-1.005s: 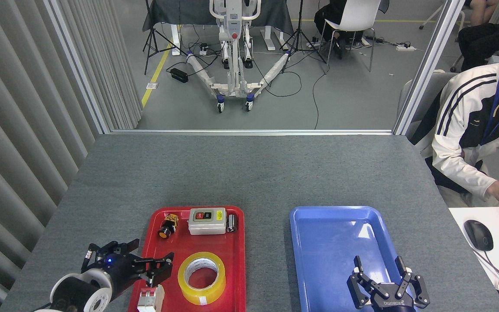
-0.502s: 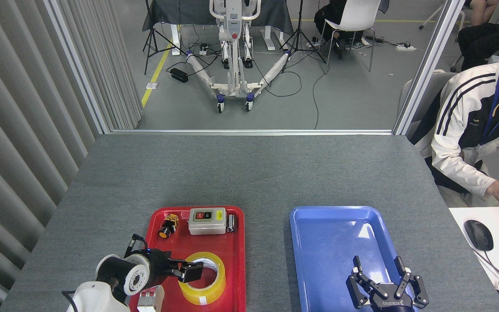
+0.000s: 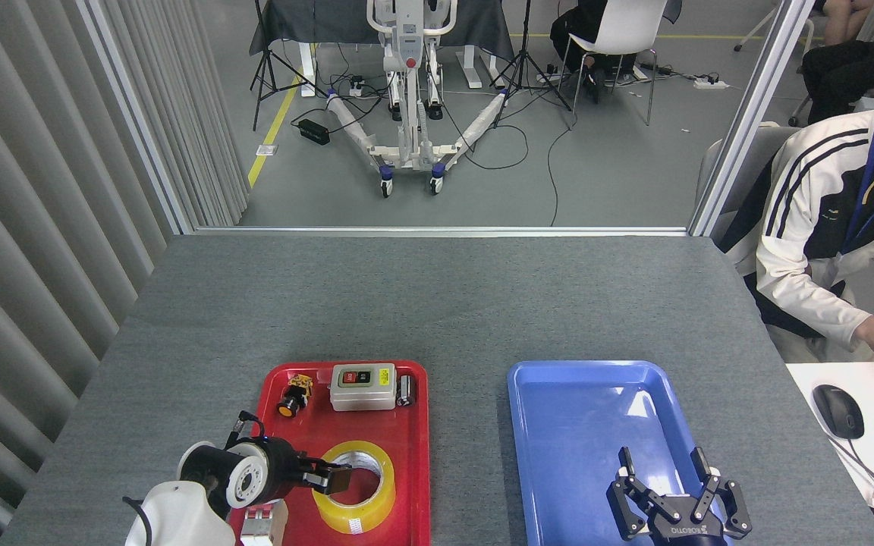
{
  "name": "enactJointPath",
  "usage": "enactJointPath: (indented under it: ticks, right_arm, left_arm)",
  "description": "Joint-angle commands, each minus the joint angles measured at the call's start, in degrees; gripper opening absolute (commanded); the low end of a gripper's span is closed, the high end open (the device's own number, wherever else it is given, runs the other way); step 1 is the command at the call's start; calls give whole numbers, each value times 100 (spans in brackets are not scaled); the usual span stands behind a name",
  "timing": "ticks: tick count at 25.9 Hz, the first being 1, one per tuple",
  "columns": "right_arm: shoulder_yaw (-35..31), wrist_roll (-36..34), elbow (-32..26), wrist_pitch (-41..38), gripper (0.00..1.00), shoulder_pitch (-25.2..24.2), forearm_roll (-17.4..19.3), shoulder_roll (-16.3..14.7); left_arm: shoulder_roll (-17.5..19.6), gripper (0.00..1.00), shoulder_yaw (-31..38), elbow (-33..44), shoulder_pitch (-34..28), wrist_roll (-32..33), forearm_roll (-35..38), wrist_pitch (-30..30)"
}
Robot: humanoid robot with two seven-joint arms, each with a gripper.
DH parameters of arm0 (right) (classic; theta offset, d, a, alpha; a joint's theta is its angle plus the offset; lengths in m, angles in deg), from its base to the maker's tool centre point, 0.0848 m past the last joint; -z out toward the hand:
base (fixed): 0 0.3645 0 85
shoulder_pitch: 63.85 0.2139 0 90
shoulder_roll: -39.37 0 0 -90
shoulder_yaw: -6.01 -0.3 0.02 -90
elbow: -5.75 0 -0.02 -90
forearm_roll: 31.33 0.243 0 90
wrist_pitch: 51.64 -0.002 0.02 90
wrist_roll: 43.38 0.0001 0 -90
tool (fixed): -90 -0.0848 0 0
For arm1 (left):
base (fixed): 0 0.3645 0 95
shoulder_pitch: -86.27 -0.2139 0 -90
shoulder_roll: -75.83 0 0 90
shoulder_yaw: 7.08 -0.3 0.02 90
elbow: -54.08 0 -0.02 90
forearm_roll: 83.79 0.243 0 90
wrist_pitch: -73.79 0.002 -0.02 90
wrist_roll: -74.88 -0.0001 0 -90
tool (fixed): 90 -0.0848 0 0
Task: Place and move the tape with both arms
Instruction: 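Reach the left gripper into the yellow tape roll on the red tray, then lift the tape roll with the left gripper and carry it toward the blue tray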
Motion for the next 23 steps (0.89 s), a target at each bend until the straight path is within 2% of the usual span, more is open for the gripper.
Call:
enactJointPath:
  ticks: [1,2,3,4,5,15,17,19,21,23]
  right_arm:
    - [-1,-11,0,0,100,0,0,-8]
    - [-1,-11,0,0,100,-9,0,-8]
    - [8,-11,0,0,100,-9,0,-8]
    - [-1,-11,0,0,100,-26,0,-8]
    - [-1,-11,0,0,100,-26,0,-8]
    - [8,-11,0,0,100,-35,0,-8]
    - [8,-11,0,0,100,-35,0,-8]
    - [8,-11,0,-9,100,-35,0,-8]
    - [8,-11,0,-9,100,-35,0,-8]
    - [8,-37,0,-44,100,-35,-17,-8]
  left_arm:
    - [19,59,-9,-53,23,-4,9,-10]
    - [19,51,-9,-53,15,-4,9,-28]
    - [10,36,-9,-53,6,-4,0,-98]
    - [-7,14,-26,-44,-12,-4,-9,-159]
    - [-25,0,-79,-9,-38,-4,-9,-274]
    - [-78,0,-140,114,6,-48,-132,-801]
    - [-78,0,-132,281,102,-145,-404,-1179]
    - [-78,0,-105,395,164,-417,-1028,-1715]
    - [-157,0,-96,360,164,-830,-1573,-2348]
    - [-342,0,-140,254,173,-1331,-1723,-2893]
